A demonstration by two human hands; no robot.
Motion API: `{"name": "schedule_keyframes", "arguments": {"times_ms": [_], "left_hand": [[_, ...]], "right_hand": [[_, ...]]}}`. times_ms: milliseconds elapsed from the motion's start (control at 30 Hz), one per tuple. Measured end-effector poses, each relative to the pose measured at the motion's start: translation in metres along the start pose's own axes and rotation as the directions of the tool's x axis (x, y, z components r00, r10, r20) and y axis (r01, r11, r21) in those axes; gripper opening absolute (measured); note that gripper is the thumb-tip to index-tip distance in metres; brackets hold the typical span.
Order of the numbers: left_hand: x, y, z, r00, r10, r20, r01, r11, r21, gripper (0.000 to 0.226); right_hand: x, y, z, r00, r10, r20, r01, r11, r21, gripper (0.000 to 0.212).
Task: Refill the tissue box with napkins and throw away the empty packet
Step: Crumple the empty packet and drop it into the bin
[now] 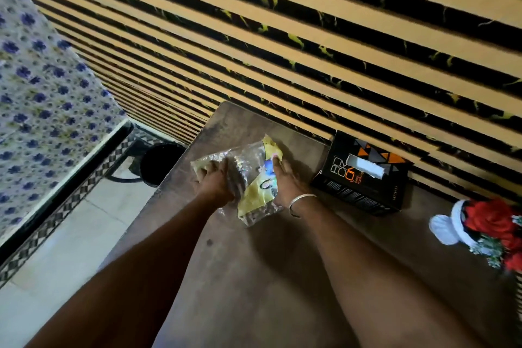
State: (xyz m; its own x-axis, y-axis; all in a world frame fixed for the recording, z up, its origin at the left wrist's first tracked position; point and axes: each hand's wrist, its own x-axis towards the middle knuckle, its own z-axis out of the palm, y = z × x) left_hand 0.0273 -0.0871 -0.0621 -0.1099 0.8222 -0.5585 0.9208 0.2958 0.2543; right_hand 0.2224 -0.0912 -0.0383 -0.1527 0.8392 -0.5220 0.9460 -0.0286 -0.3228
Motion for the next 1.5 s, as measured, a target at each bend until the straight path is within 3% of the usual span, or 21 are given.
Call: {"name": "schedule_keyframes", "arguments": {"times_ms": [100, 200, 367, 467, 667, 933, 1100, 1233, 1333, 1500], "left_hand": [[0.007, 0.004, 0.003, 0.997, 0.075, -0.033, -0.072, 0.995, 0.073, 0.112], [0.006, 0.014, 0.004, 0.987, 0.153, -0.052, -0.145, 0.981, 0.128, 0.092], [0.0, 0.023, 0.01, 0.98, 0.185, -0.076, -0.187, 0.982, -0.012, 0.053], [-0.007, 0.029, 0.017, 0.961, 0.244, -0.13, -0.255, 0.964, -0.072, 0.027], [-0.03, 0.042, 0.014, 0.954, 0.253, -0.161, -0.289, 0.921, -0.262, 0.015], [-0.063, 0.053, -0.019, 0.965, 0.168, -0.199, -0.239, 0.873, -0.425, 0.006], [-0.088, 0.048, -0.057, 0.952, 0.139, -0.273, -0.257, 0.847, -0.465, 0.005], [-0.113, 0.027, -0.086, 0.943, 0.148, -0.297, -0.302, 0.755, -0.583, 0.005], [-0.136, 0.009, -0.108, 0.932, 0.187, -0.309, -0.35, 0.682, -0.642, 0.004], [-0.163, -0.033, -0.132, 0.925, 0.171, -0.338, -0.358, 0.687, -0.633, 0.009]], "right_hand": [[0.0, -0.003, 0.01, 1.0, 0.002, 0.005, -0.002, 0.999, 0.037, 0.099], [-0.001, -0.009, 0.016, 1.0, -0.006, 0.005, 0.005, 0.996, 0.089, 0.094], [-0.004, -0.017, 0.018, 1.0, 0.007, 0.012, -0.008, 0.993, 0.119, 0.09], [-0.004, -0.024, 0.028, 0.999, 0.03, -0.012, -0.026, 0.974, 0.223, 0.088], [-0.02, -0.029, 0.024, 0.997, 0.08, -0.007, -0.07, 0.907, 0.415, 0.083], [-0.034, -0.034, 0.003, 0.975, 0.084, -0.205, 0.034, 0.858, 0.512, 0.061], [-0.051, -0.057, -0.023, 0.934, 0.004, -0.357, 0.191, 0.839, 0.509, 0.053], [-0.062, -0.08, -0.04, 0.872, -0.025, -0.488, 0.287, 0.835, 0.47, 0.039], [-0.07, -0.101, -0.05, 0.857, -0.057, -0.513, 0.328, 0.828, 0.455, 0.032], [-0.087, -0.144, -0.053, 0.838, -0.187, -0.512, 0.426, 0.81, 0.402, 0.03]]}}
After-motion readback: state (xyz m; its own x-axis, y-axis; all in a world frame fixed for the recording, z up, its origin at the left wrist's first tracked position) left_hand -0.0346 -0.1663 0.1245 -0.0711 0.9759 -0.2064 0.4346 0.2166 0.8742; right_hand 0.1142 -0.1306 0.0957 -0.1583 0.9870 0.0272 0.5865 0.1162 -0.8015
